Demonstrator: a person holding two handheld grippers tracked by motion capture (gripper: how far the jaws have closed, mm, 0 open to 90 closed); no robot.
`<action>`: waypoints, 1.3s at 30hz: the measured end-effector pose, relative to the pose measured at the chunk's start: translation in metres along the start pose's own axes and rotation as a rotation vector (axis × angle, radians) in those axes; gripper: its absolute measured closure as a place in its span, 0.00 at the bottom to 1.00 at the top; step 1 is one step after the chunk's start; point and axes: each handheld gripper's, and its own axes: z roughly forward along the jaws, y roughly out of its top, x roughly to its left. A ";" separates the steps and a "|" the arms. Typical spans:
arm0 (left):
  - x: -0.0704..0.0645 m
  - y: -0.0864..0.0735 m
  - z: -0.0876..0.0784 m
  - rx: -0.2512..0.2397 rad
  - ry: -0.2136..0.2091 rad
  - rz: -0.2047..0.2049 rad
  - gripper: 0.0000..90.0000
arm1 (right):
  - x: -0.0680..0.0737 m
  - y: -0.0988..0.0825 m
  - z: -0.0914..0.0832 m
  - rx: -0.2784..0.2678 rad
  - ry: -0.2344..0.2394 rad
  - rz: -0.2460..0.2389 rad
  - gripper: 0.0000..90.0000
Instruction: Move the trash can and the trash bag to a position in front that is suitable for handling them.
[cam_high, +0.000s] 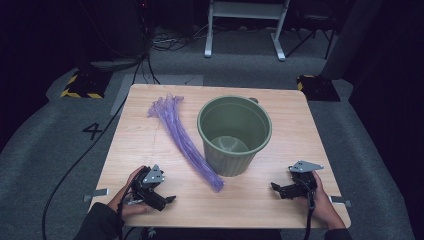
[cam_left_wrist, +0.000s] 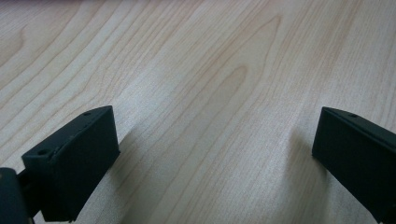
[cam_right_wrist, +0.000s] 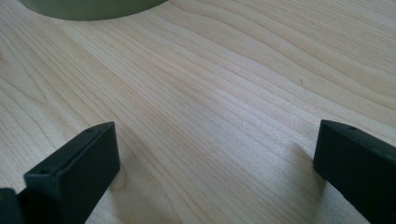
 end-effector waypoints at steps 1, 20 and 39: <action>0.000 0.000 0.000 0.000 -0.004 0.003 0.00 | 0.000 0.000 0.000 0.000 0.000 -0.001 0.00; 0.003 0.000 0.000 0.000 -0.011 0.011 0.00 | -0.001 0.000 0.000 0.000 0.006 -0.008 0.01; 0.003 0.001 0.001 -0.001 -0.001 -0.001 0.00 | -0.003 0.008 -0.013 -0.126 0.019 -0.038 0.24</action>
